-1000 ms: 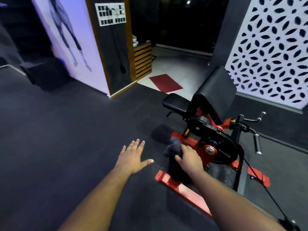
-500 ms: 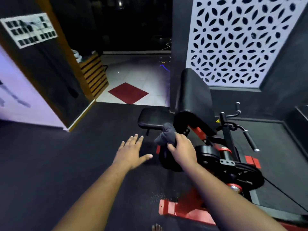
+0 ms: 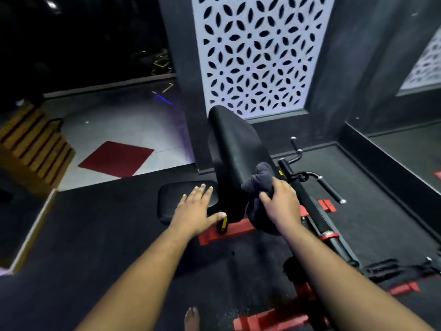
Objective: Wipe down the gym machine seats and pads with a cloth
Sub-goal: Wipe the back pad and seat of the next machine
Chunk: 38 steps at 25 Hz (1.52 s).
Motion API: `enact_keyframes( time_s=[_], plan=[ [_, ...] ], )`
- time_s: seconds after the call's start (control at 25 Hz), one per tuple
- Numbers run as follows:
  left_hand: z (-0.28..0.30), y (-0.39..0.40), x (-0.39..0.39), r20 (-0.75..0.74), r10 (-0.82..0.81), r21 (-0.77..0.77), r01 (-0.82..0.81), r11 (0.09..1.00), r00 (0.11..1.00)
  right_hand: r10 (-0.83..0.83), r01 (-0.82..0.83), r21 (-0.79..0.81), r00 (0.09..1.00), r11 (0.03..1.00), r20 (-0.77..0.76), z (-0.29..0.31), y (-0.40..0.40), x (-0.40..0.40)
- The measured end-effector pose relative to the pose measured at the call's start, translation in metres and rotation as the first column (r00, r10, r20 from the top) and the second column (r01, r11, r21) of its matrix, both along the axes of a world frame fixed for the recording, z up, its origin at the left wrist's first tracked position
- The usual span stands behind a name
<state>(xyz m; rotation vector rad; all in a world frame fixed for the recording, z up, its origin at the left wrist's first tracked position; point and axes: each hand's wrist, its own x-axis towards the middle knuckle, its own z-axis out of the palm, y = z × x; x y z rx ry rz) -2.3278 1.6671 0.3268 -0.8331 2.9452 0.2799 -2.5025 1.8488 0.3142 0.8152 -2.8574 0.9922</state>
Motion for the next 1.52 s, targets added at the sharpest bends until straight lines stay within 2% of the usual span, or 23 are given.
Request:
enact_keyframes(
  time_s=[0.2, 0.32, 0.36, 0.44, 0.52, 0.6, 0.76, 0.84, 1.04, 1.12, 1.2, 1.28, 1.36, 1.44, 1.52],
  plan=[
    [-0.012, -0.067, -0.068, -0.017, -0.207, 0.025, 0.207, 0.978, 0.978, -0.223, 0.226, 0.088, 0.974, 0.97, -0.039, 0.001, -0.039, -0.017],
    [-0.015, -0.103, -0.104, -0.053, -0.267, 0.045, 0.269, 0.962, 0.962, -0.265, 0.271, 0.139, 0.962, 0.953, -0.06, 0.001, -0.07, -0.023],
    [-0.017, -0.112, -0.117, -0.063, -0.263, 0.064, 0.267, 0.962, 0.963, -0.252, 0.252, 0.175, 0.967, 0.952, -0.022, -0.001, -0.082, -0.026],
    [-0.023, -0.123, -0.136, -0.094, -0.227, 0.102, 0.236, 0.966, 0.969, -0.186, 0.15, 0.223, 0.971, 0.963, 0.148, -0.014, -0.1, -0.032],
    [-0.032, -0.131, -0.158, -0.108, -0.214, 0.142, 0.228, 0.963, 0.971, -0.15, 0.104, 0.154, 0.934, 0.983, 0.323, -0.033, -0.11, -0.048],
    [-0.041, -0.136, -0.182, -0.118, -0.208, 0.164, 0.226, 0.96, 0.971, -0.16, 0.138, 0.083, 0.908, 0.987, 0.387, -0.051, -0.112, -0.072],
    [-0.061, -0.136, -0.215, -0.095, -0.174, 0.275, 0.194, 0.942, 0.98, -0.168, 0.139, 0.093, 0.829, 0.986, 0.533, -0.085, -0.102, -0.125],
    [-0.072, -0.131, -0.219, -0.09, -0.174, 0.329, 0.194, 0.924, 0.981, -0.213, 0.163, 0.139, 0.781, 0.977, 0.587, -0.112, -0.087, -0.159],
    [-0.085, -0.128, -0.225, -0.099, -0.167, 0.331, 0.191, 0.924, 0.981, -0.35, 0.246, 0.249, 0.657, 0.937, 0.668, -0.147, -0.073, -0.222],
    [-0.084, -0.13, -0.223, -0.096, -0.179, 0.321, 0.201, 0.925, 0.979, -0.38, 0.255, 0.282, 0.66, 0.925, 0.648, -0.137, -0.078, -0.211],
    [-0.083, -0.129, -0.225, -0.083, -0.187, 0.344, 0.204, 0.916, 0.979, -0.334, 0.232, 0.242, 0.694, 0.942, 0.638, -0.118, -0.084, -0.183],
    [-0.081, -0.128, -0.226, -0.065, -0.194, 0.357, 0.205, 0.911, 0.979, -0.232, 0.171, 0.159, 0.776, 0.973, 0.586, -0.089, -0.094, -0.149],
    [-0.077, -0.132, -0.223, -0.048, -0.209, 0.37, 0.212, 0.905, 0.977, -0.1, 0.065, 0.089, 0.878, 0.994, 0.469, -0.068, -0.105, -0.122],
    [-0.075, -0.142, -0.218, -0.049, -0.245, 0.355, 0.246, 0.902, 0.968, -0.024, -0.03, 0.142, 0.932, 0.989, 0.361, -0.058, -0.108, -0.105],
    [-0.074, -0.154, -0.215, -0.071, -0.272, 0.319, 0.28, 0.905, 0.96, -0.074, -0.016, 0.217, 0.914, 0.976, 0.399, -0.064, -0.098, -0.102]
  ],
)
